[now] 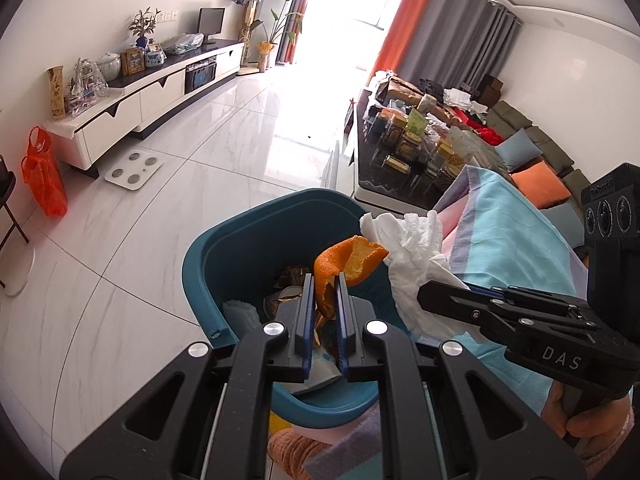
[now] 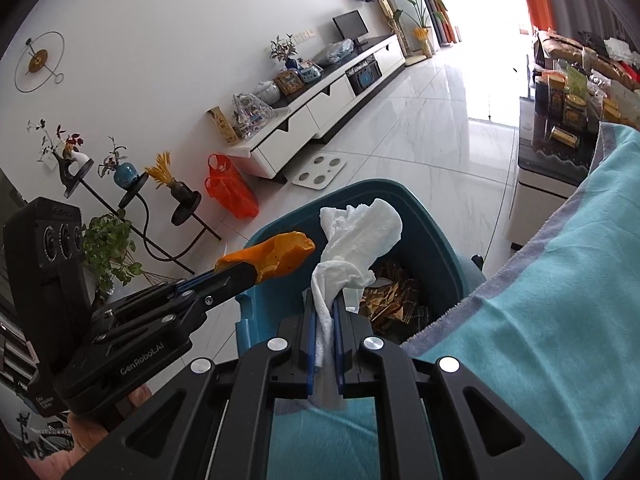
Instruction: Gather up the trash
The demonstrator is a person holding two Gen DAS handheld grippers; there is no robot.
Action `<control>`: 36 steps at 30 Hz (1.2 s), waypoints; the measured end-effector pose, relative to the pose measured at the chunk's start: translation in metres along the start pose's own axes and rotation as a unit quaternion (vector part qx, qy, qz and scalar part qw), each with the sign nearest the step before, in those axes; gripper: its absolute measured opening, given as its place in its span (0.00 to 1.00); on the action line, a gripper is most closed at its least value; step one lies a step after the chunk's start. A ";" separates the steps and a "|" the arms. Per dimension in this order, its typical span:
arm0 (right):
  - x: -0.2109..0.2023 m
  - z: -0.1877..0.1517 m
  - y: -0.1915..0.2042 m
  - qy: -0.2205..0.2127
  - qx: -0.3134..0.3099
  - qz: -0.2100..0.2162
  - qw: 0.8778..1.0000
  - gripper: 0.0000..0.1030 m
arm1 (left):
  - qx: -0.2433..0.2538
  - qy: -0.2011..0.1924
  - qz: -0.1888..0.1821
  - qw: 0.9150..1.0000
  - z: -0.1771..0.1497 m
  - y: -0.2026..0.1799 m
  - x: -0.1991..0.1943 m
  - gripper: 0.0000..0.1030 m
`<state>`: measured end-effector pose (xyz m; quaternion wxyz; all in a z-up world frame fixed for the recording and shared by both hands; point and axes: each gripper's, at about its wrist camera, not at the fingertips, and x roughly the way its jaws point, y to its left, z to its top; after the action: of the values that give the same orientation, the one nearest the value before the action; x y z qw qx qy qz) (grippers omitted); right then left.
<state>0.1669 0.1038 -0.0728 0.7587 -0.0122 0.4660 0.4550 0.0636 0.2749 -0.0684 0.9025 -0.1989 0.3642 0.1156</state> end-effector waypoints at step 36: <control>-0.066 -0.036 -0.009 -0.074 0.004 -0.050 0.996 0.59 | 0.046 -0.071 -0.003 0.996 -0.022 -0.019 -0.018 0.90</control>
<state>0.1380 0.0379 -0.0499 0.8129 0.0007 0.4094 0.4142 0.0442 0.2473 -0.0645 0.9346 -0.1500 0.3034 0.1098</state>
